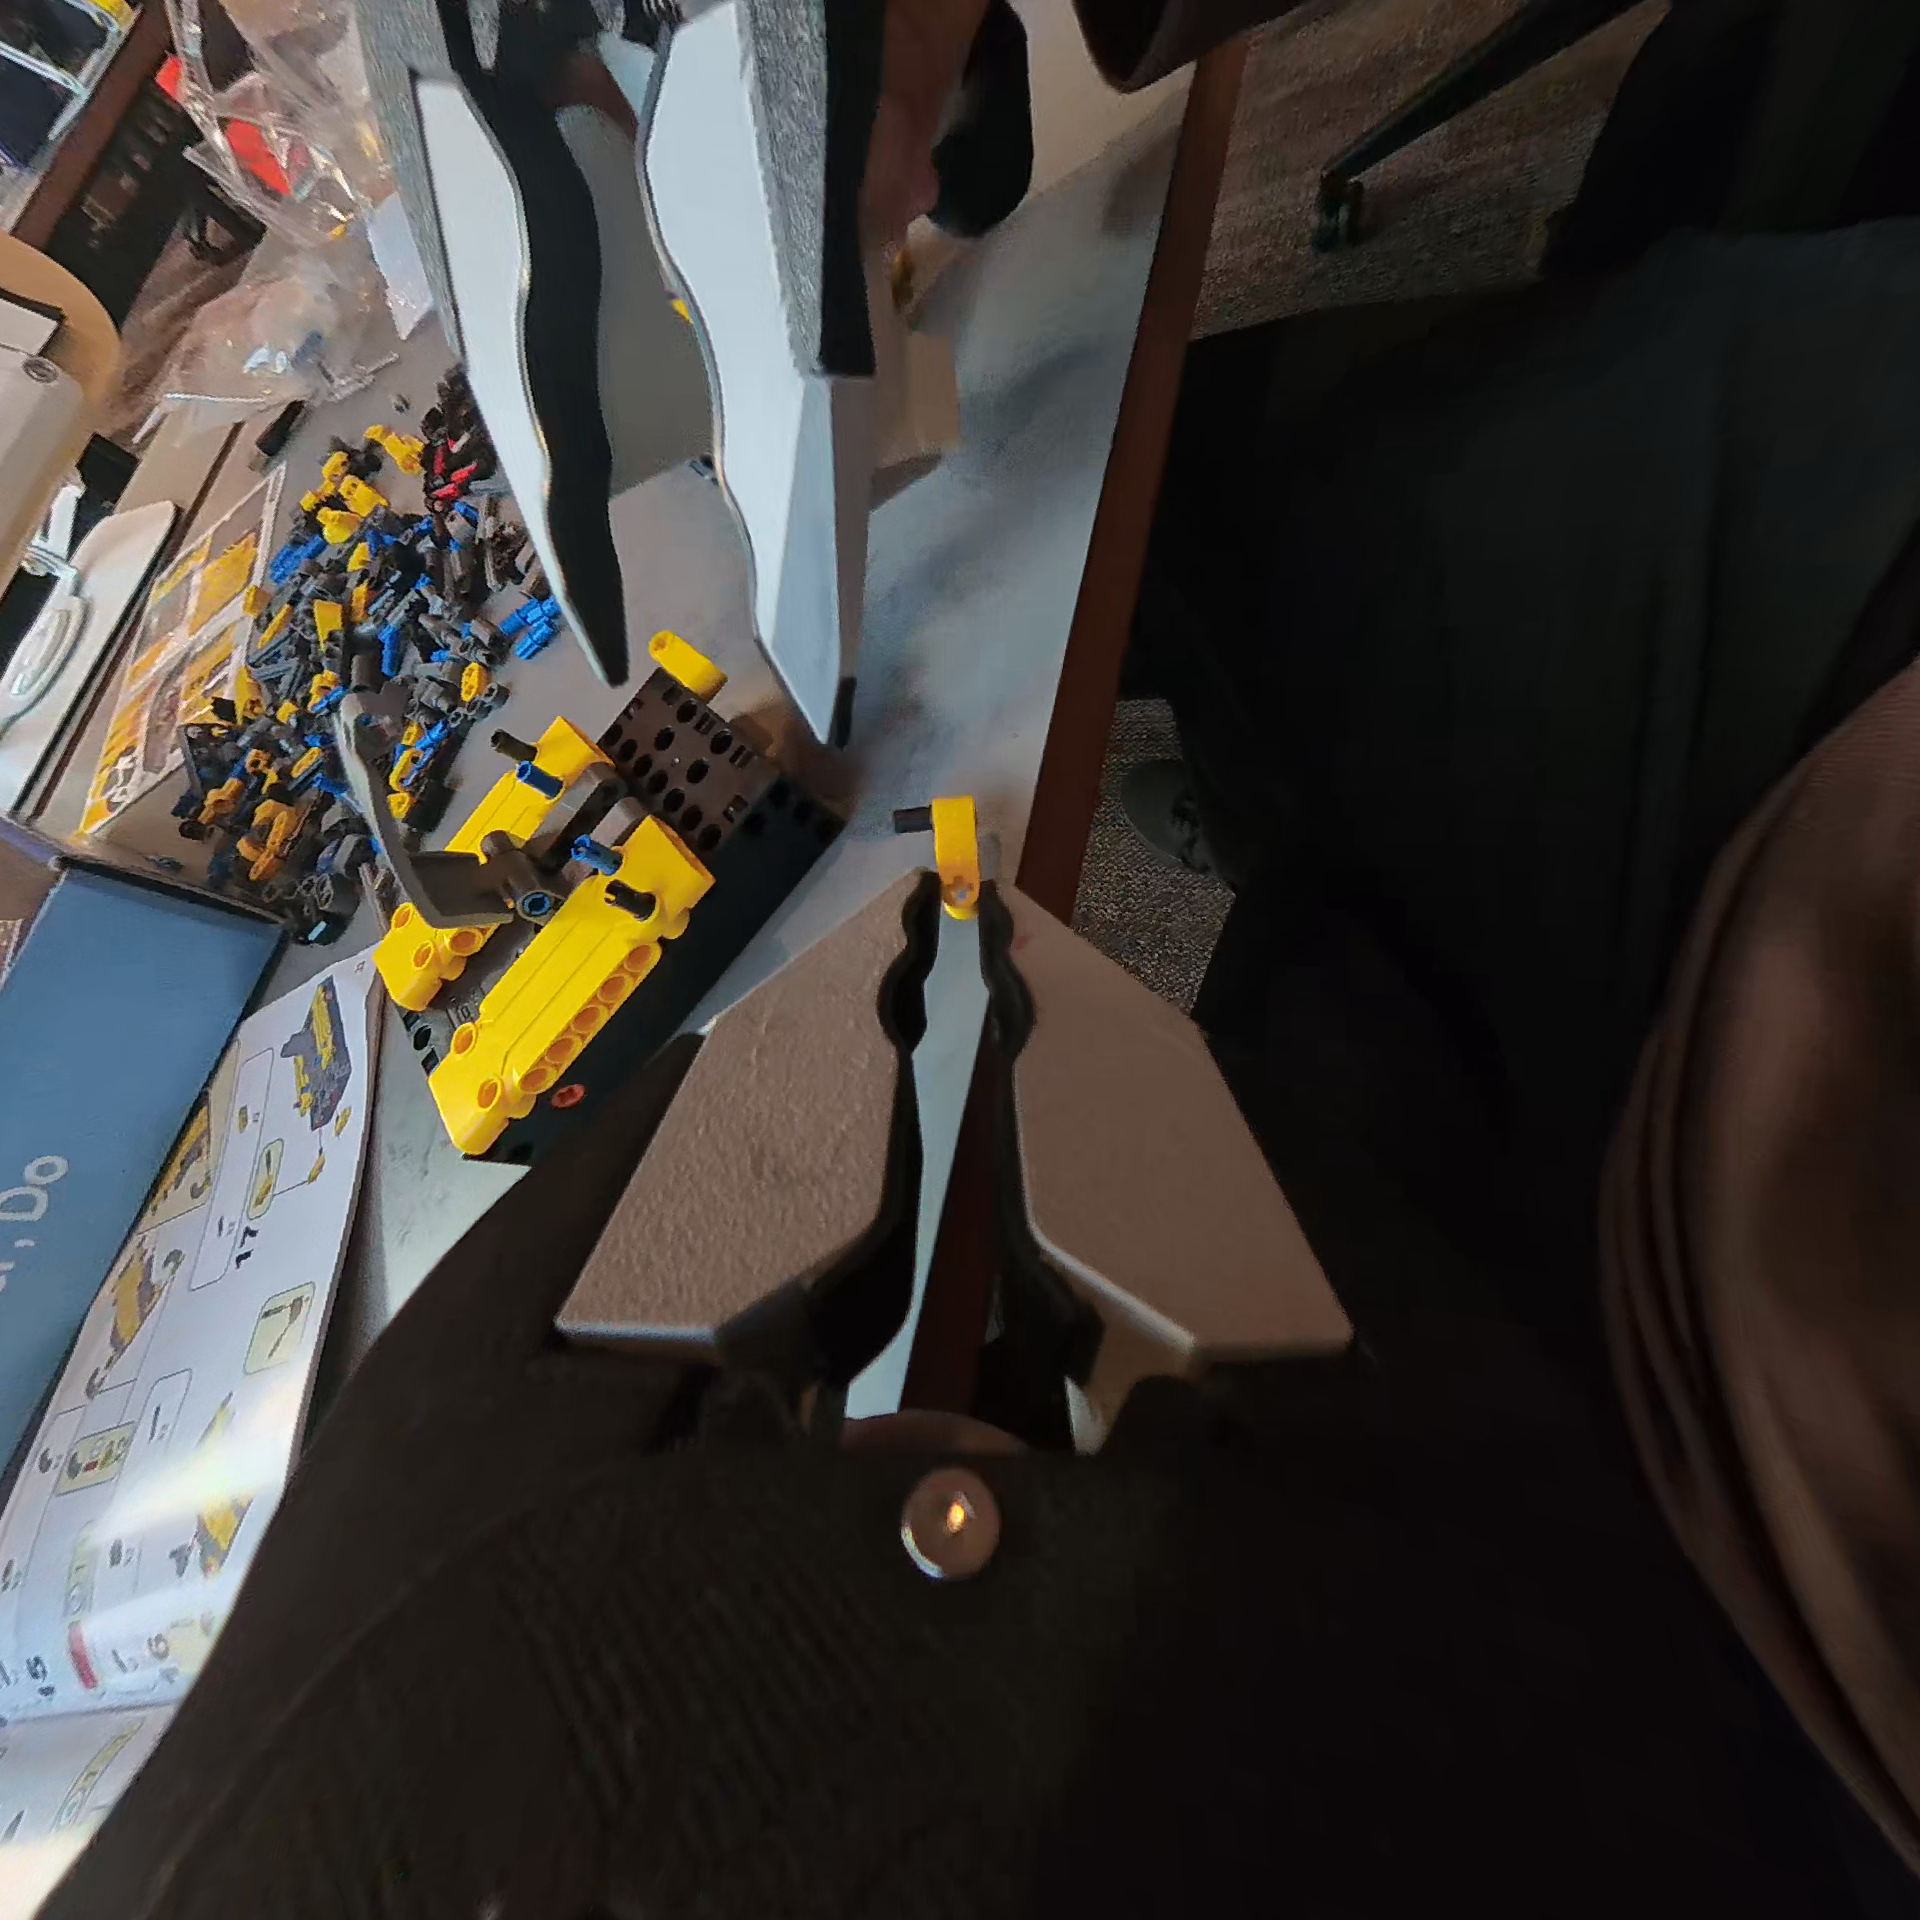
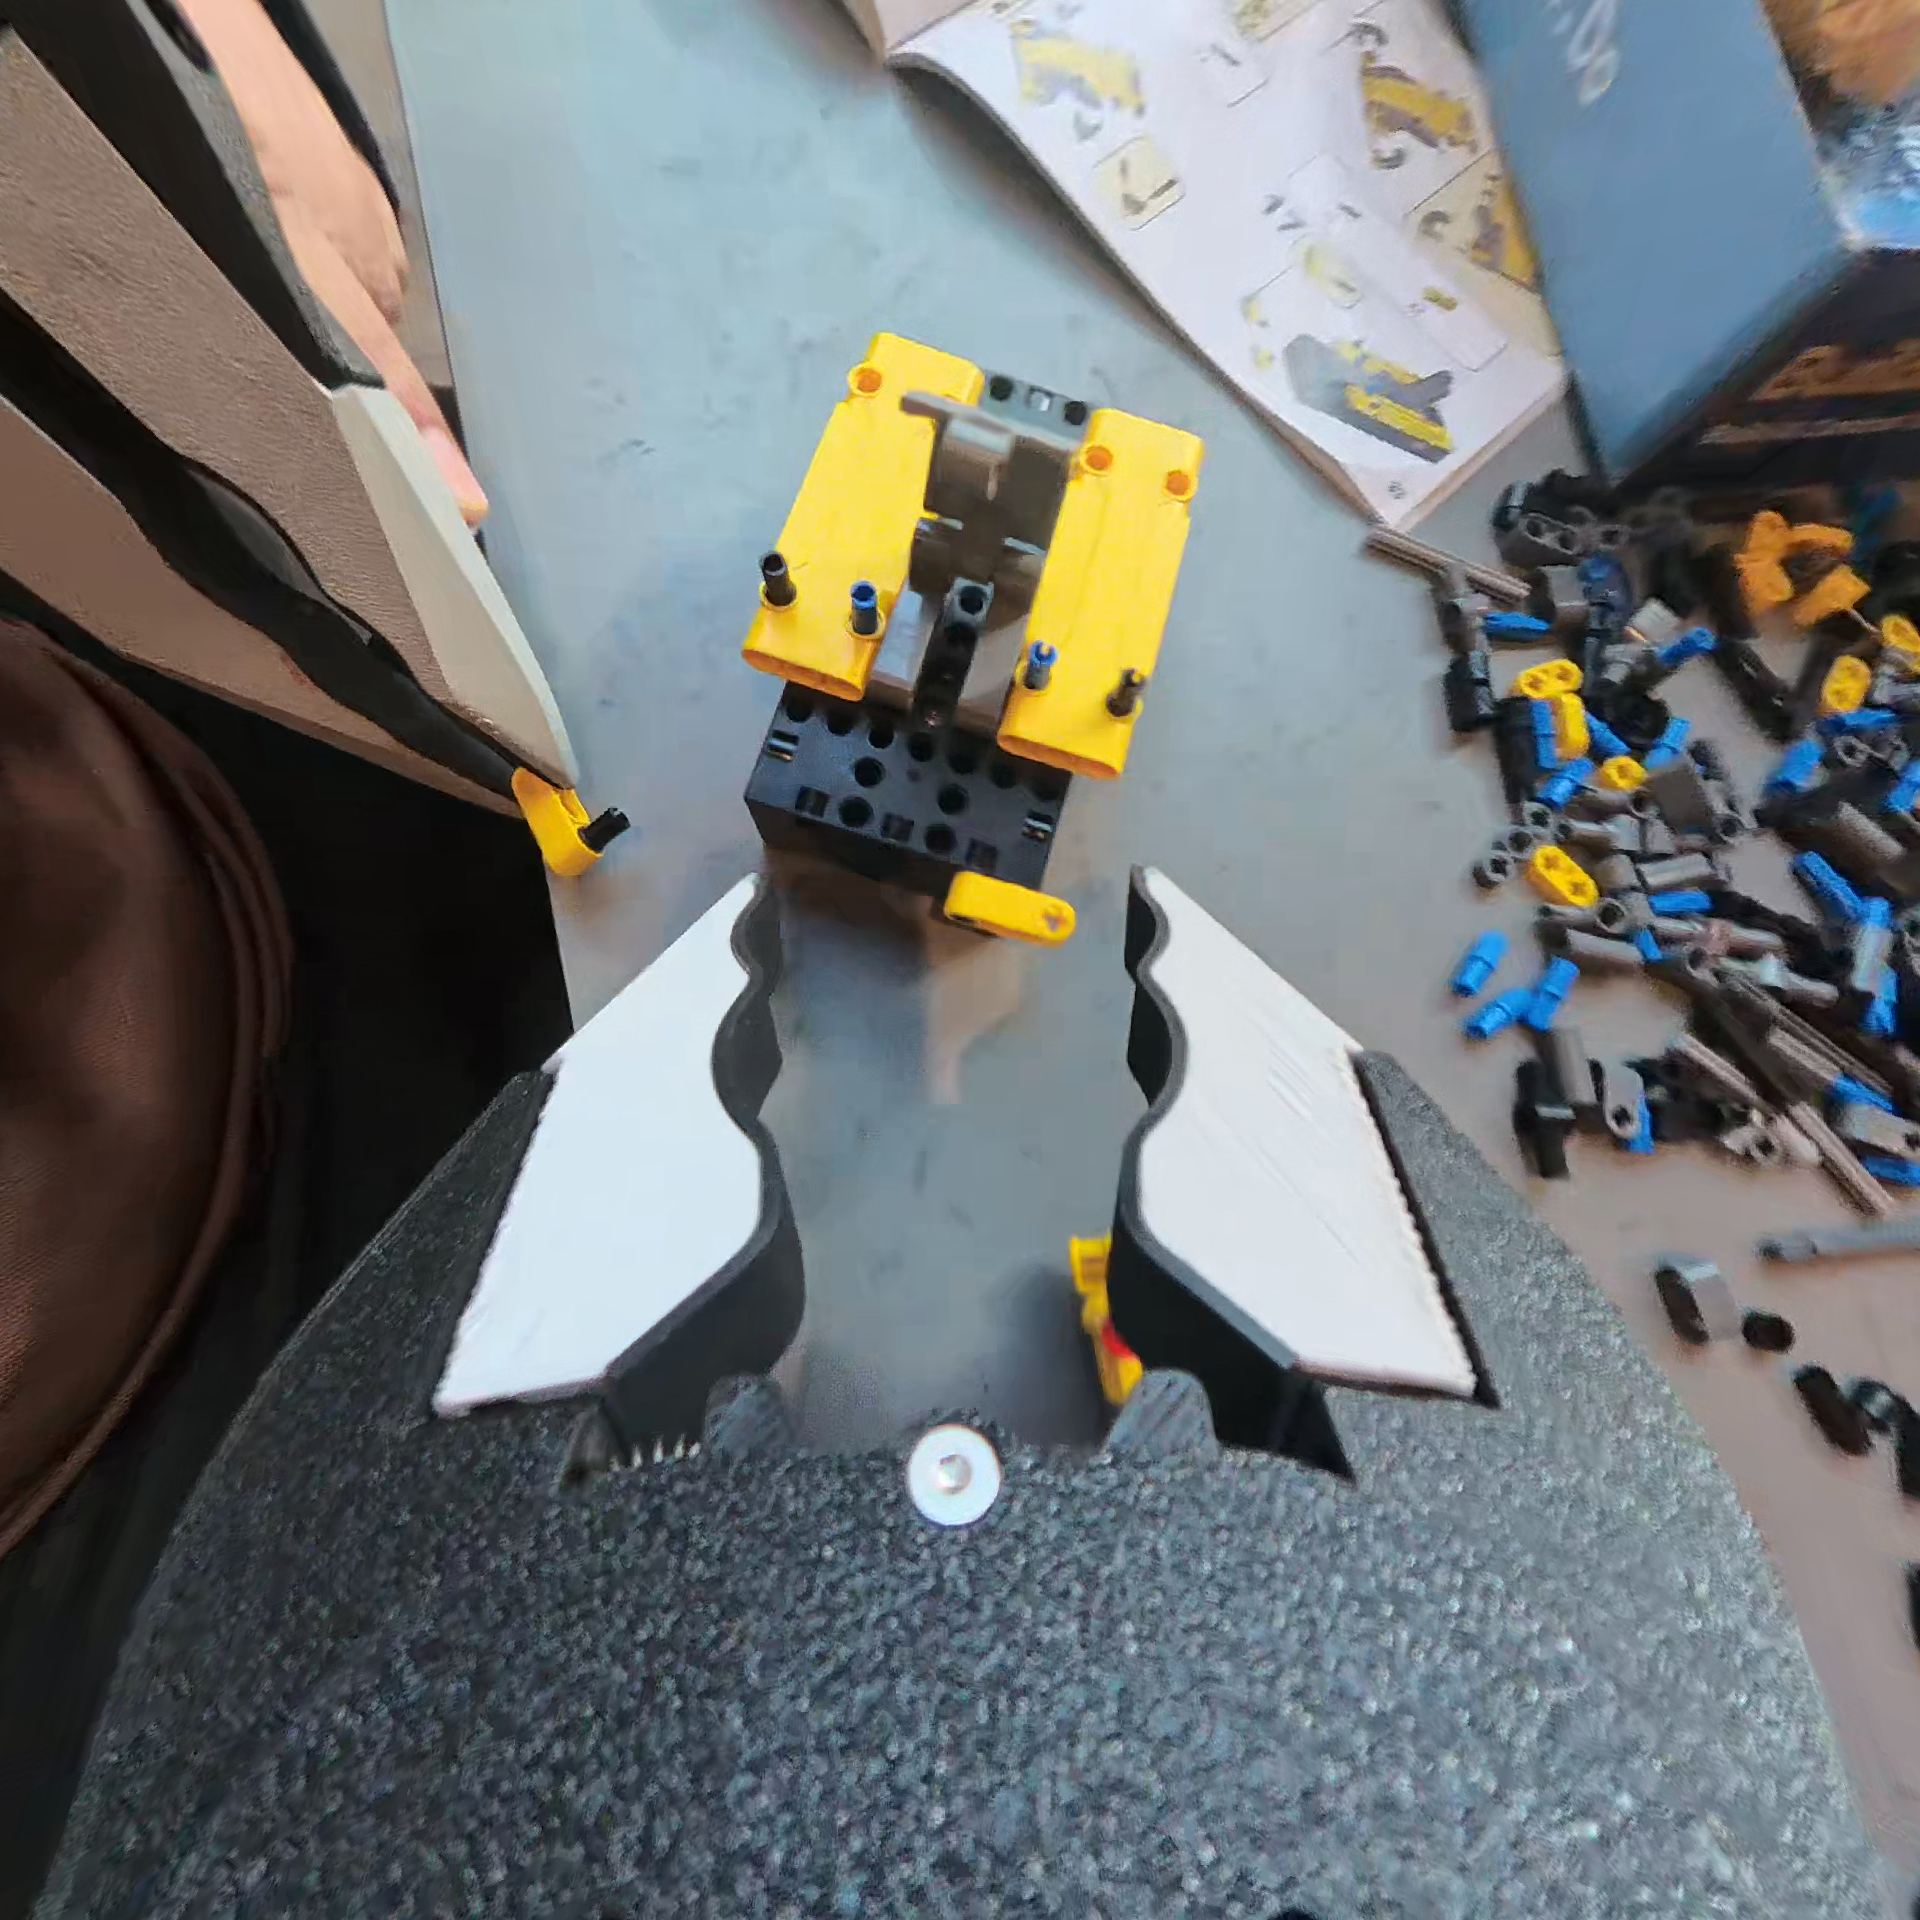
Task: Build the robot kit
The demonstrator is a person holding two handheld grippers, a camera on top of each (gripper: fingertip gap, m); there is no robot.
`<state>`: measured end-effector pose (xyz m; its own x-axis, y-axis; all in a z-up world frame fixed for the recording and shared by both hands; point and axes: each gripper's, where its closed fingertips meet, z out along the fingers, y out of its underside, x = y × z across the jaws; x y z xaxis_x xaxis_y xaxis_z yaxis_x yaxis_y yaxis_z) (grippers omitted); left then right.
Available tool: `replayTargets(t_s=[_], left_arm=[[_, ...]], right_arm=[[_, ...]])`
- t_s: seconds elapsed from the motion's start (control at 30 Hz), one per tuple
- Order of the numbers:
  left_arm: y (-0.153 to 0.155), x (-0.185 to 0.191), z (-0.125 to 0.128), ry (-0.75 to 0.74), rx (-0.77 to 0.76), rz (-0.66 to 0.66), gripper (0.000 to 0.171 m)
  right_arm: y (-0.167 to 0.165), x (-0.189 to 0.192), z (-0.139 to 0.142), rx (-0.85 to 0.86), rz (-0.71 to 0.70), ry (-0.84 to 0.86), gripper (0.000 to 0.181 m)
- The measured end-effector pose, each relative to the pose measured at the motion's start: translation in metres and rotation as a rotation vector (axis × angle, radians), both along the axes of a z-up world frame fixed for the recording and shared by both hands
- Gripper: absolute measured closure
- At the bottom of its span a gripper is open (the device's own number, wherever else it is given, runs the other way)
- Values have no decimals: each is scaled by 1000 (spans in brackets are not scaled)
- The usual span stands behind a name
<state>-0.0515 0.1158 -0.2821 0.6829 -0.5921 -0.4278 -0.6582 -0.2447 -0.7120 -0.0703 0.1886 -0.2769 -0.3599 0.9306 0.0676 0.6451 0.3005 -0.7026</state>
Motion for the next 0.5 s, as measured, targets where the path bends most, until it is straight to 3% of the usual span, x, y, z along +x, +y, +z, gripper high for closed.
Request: replayTargets(t_s=[0.23,0.33,0.5], left_arm=[[-11,-9,3,4,18,-16,167],[-22,-11,1,6,20,-53,167],[-32,-23,-7,-8,-8,-45,167]], right_arm=[[-27,6,-7,7,32,-28,144],[-32,15,-10,26,13,-41,139],[-55,24,-6,-43,58,1,149]])
